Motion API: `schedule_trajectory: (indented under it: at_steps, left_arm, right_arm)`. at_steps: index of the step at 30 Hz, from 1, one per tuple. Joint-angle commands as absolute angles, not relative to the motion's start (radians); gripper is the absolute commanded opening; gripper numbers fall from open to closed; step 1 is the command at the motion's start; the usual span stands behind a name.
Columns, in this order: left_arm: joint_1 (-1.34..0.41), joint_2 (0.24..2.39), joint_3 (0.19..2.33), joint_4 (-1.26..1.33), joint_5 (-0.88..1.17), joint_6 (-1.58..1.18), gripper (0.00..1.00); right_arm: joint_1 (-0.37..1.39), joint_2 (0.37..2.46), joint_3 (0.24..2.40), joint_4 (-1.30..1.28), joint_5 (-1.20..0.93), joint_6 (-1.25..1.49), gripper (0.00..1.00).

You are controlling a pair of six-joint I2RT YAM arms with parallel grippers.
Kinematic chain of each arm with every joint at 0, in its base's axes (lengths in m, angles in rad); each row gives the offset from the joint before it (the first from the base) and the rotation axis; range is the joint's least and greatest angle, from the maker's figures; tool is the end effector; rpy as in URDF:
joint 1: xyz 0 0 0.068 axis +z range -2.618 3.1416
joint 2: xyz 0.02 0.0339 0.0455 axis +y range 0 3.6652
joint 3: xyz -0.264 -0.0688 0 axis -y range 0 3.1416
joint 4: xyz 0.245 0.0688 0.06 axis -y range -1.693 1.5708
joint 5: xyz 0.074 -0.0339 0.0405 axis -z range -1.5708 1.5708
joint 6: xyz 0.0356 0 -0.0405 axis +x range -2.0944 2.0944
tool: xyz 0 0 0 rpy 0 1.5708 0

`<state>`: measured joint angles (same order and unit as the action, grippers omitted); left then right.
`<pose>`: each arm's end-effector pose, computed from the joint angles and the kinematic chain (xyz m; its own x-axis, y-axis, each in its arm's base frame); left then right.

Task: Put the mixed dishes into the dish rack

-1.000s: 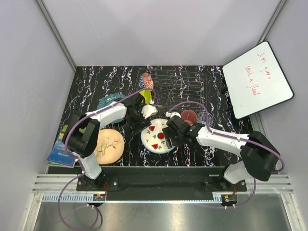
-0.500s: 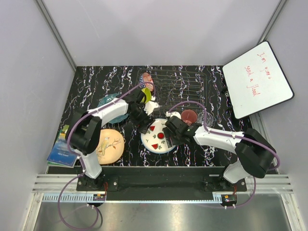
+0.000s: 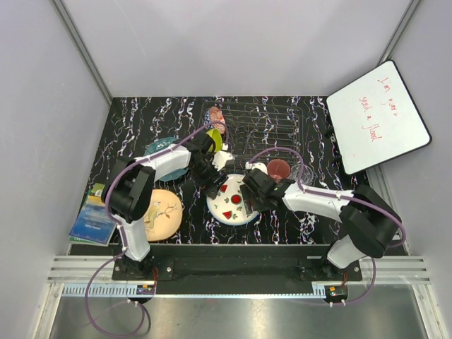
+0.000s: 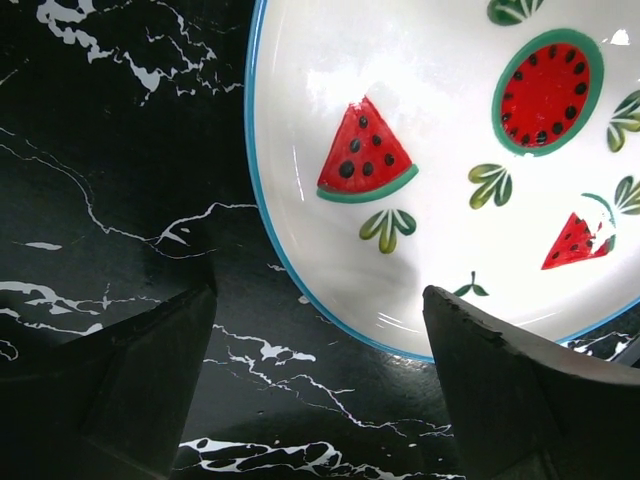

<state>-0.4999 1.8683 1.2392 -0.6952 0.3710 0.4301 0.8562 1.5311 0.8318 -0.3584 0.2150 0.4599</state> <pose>0.3071 -0.1824 0.1663 -0.5549 0.7459 -0.3684 0.8315 0.5111 -0.2178 0.1951 0.2134 0.1707 -0.8087 -0.2704 -0.5224 -0.3464 0.9367 0.0513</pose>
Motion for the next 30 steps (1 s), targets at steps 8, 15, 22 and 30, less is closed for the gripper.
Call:
schedule_trajectory:
  at_steps: [8, 15, 22, 30]
  left_arm:
    - [-0.491, 1.806, 1.054, -0.618, 0.241, 0.519, 0.84]
    - [-0.506, 1.822, 1.043, -0.673, 0.256, 0.491, 0.82]
    - [-0.529, 1.874, 1.078, -0.707, 0.363, 0.385, 0.81]
    - [-0.512, 1.913, 1.083, -0.778, 0.549, 0.35, 0.76]
  right_arm:
    - [0.821, 1.628, 0.874, -0.311, 0.175, 0.445, 0.74]
    - [0.816, 1.649, 0.887, -0.288, 0.14, 0.43, 0.71]
    - [0.815, 1.689, 0.98, -0.268, 0.069, 0.384, 0.65]
    - [0.815, 1.735, 1.034, -0.264, 0.028, 0.379, 0.64]
